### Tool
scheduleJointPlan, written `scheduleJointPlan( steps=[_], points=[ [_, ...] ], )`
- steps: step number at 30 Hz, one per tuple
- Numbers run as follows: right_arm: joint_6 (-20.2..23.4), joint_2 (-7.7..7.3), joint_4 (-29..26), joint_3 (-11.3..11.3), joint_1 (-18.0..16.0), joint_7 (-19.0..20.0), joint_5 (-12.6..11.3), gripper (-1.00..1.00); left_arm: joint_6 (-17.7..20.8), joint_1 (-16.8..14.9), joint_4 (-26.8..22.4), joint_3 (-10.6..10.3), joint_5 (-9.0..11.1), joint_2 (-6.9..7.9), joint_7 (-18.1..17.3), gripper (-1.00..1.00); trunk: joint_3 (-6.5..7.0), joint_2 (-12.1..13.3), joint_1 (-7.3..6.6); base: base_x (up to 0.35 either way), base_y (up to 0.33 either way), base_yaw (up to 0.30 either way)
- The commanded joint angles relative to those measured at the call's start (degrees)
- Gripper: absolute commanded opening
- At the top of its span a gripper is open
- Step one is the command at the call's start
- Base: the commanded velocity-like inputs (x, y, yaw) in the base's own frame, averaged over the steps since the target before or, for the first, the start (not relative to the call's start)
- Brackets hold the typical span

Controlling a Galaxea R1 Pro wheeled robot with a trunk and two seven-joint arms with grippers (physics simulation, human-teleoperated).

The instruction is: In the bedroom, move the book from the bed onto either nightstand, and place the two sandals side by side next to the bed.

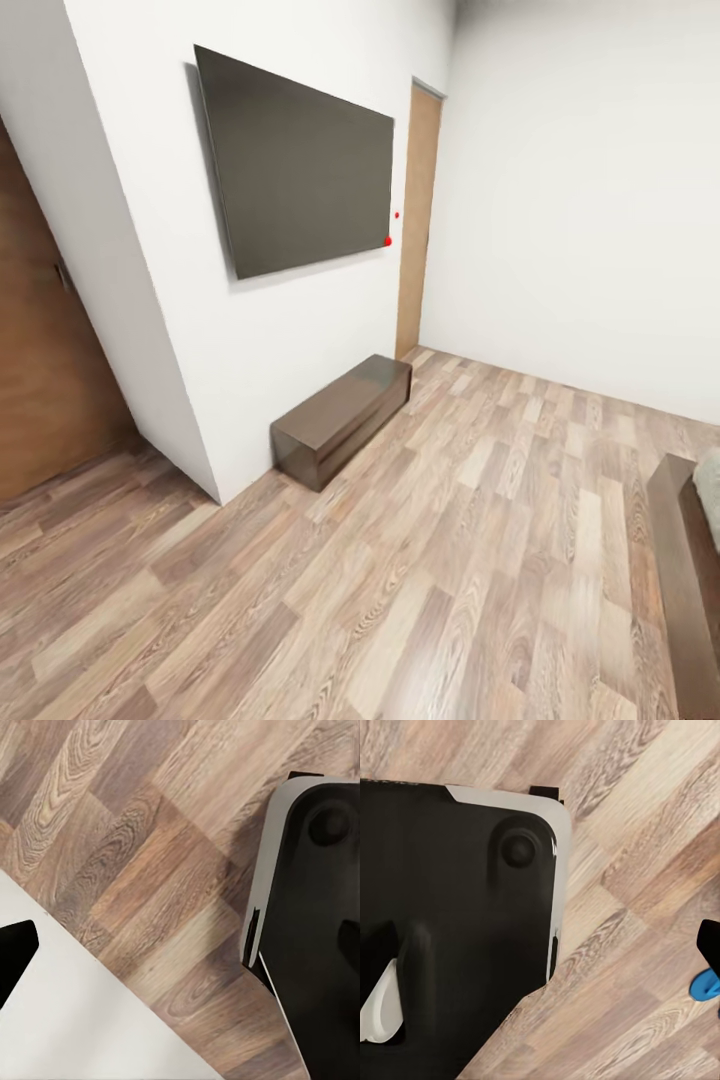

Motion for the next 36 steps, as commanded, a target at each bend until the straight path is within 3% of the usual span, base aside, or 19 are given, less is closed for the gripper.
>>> scheduleJointPlan(
  steps=[1, 20, 36],
  points=[
    [-0.1, -0.02, 0.15, -0.4, -0.11, 0.12, 0.58, 1.0, -0.24, -0.05, 0.12, 0.39, -0.61, 0.02, 0.3, 1.0, -0.1, -0.11, 0.07, 0.325, 0.105, -0.27],
    [-0.09, -0.02, 0.21, -0.4, -0.11, 0.12, 0.58, 1.0, -0.16, -0.11, 0.12, 0.33, -0.61, -0.07, 0.3, 1.0, 0.19, -0.11, 0.07, 0.33, 0.038, -0.258],
    [-0.14, 0.38, 0.19, -0.42, -0.11, 0.12, 0.66, 1.0, -0.15, -0.11, 0.14, 0.33, -0.61, -0.07, 0.3, 1.0, 0.21, -0.11, 0.07, 0.337, 0.002, -0.05]
  ],
)
